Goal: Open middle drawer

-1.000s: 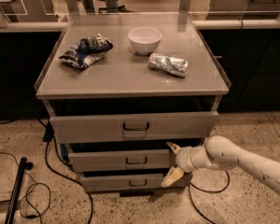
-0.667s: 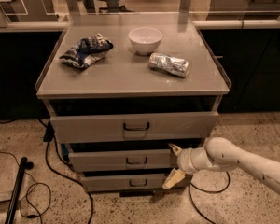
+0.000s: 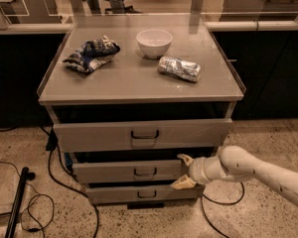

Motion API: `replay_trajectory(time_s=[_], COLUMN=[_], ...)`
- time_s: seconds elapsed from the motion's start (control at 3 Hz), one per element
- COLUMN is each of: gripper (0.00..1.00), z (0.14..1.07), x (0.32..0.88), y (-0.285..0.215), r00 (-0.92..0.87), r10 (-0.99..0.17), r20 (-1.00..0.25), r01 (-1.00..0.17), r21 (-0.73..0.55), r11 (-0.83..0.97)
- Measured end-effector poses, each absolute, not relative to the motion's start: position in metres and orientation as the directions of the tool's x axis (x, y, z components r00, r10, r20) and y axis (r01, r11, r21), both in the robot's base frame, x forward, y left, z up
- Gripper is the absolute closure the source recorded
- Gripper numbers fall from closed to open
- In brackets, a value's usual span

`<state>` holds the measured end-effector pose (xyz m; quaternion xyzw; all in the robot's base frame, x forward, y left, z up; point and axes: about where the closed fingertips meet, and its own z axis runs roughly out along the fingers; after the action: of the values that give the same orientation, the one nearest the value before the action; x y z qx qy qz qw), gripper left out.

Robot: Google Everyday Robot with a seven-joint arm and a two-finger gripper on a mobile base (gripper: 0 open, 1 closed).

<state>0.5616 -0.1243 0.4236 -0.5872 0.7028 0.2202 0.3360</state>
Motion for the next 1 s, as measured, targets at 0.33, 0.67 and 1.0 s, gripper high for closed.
replay_trajectory(time_s=[0.33, 0.67, 1.0], gripper=[0.64, 0.87, 1.00], z=[0.424, 0.431, 0.436], x=[0.562, 0.562, 0.563], y=[-0.124, -0.126, -0.130], r00=[-0.085, -0.085, -0.085], r10=[-0.677, -0.677, -0.677], r20=[-0.731, -0.731, -0.731], r01=[-0.973, -0.973, -0.973], r21=[-0.085, -0.085, -0.085], r11=[0.213, 0.213, 0.213])
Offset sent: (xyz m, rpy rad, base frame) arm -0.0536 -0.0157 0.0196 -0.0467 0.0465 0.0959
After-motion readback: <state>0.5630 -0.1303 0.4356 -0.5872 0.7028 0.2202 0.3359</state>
